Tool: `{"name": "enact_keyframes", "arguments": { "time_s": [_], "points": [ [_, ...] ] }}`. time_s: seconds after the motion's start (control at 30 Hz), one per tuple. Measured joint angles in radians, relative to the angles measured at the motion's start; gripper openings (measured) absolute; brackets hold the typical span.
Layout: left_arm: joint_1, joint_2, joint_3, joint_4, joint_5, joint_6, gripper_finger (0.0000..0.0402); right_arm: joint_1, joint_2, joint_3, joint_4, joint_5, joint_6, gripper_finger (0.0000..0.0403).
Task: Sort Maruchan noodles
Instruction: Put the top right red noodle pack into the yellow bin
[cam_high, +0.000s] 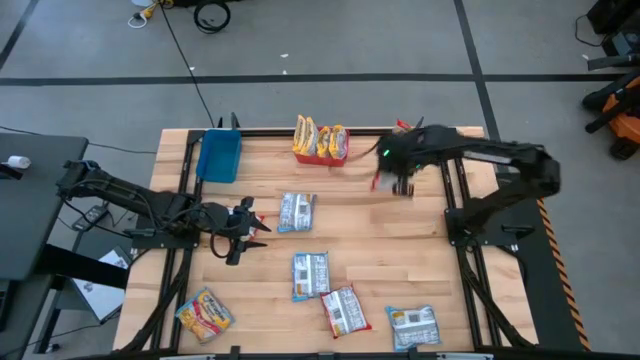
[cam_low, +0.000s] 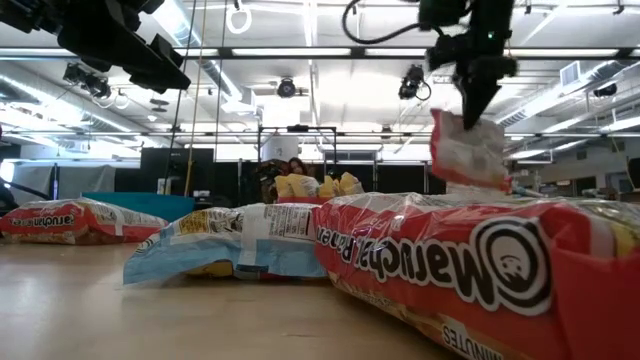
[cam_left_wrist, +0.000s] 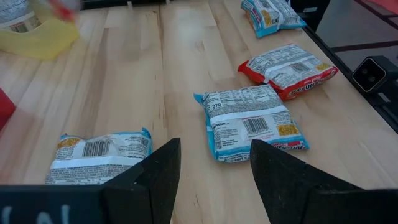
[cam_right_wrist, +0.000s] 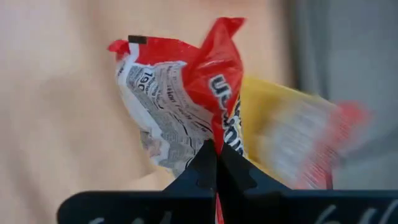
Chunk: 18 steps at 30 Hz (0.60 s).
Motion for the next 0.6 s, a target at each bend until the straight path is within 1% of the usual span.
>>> {"name": "enact_keyframes", "arguments": {
  "time_s": [0.1, 0.2, 0.27, 0.33, 0.47, 0.53, 0.6],
  "points": [
    [0.0, 0.0, 0.0, 0.0, 0.0, 0.0, 0.0196, -0.086, -0.069, 0.0, 0.011, 0.113, 0.127, 0.0002],
    [0.0, 0.0, 0.0, 0.0, 0.0, 0.0, 0.0196, -0.176, -0.09, 0.0, 0.011, 0.182, 0.206, 0.0002],
    [0.0, 0.0, 0.0, 0.0, 0.0, 0.0, 0.0196, -0.229, -0.088, -0.004, 0.031, 0.207, 0.237, 0.0002],
    [0.0, 0.0, 0.0, 0.0, 0.0, -0.002, 0.0196, -0.271, -0.082, -0.026, 0.091, 0.204, 0.252, 0.0002],
    [-0.001, 0.0, 0.0, -0.002, 0.0, -0.025, 0.0196, -0.337, -0.041, -0.097, 0.194, 0.109, 0.269, 0.0002],
    [-0.001, 0.0, 0.0, -0.012, 0.0, -0.029, 0.0196, -0.352, -0.008, -0.134, 0.208, 0.107, 0.263, 0.0002],
    [-0.001, 0.0, 0.0, -0.026, 0.0, -0.032, 0.0196, -0.362, 0.03, -0.167, 0.2, 0.127, 0.243, 0.0002]
  ]
}}
